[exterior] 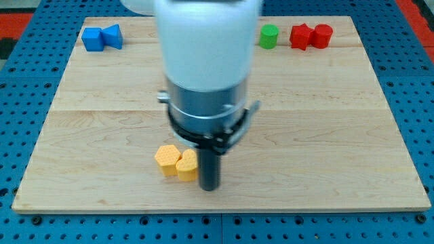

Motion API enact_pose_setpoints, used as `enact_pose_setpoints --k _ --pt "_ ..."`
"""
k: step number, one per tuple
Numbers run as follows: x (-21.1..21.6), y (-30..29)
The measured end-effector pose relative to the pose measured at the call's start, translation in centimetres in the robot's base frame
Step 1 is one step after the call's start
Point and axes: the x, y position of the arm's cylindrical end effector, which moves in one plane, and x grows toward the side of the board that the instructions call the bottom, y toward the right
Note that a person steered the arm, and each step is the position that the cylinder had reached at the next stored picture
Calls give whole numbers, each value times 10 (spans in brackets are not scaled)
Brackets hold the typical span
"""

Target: Place yellow heart in between green star and blue triangle

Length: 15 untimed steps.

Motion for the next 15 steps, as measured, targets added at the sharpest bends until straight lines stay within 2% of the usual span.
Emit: enact_pose_setpoints --k 2,4,7,8,9,10,11,12,13,14,15 --pt "-51 -38" --pt "-69 -72" --pt "-156 -146" --pt "-156 -165" --pt "-165 -168" --pt "-199 -160" --pt "-185 -168" --pt "-170 -200" --pt "-182 -234" --pt "-205 -222" --pt "-208 -181"
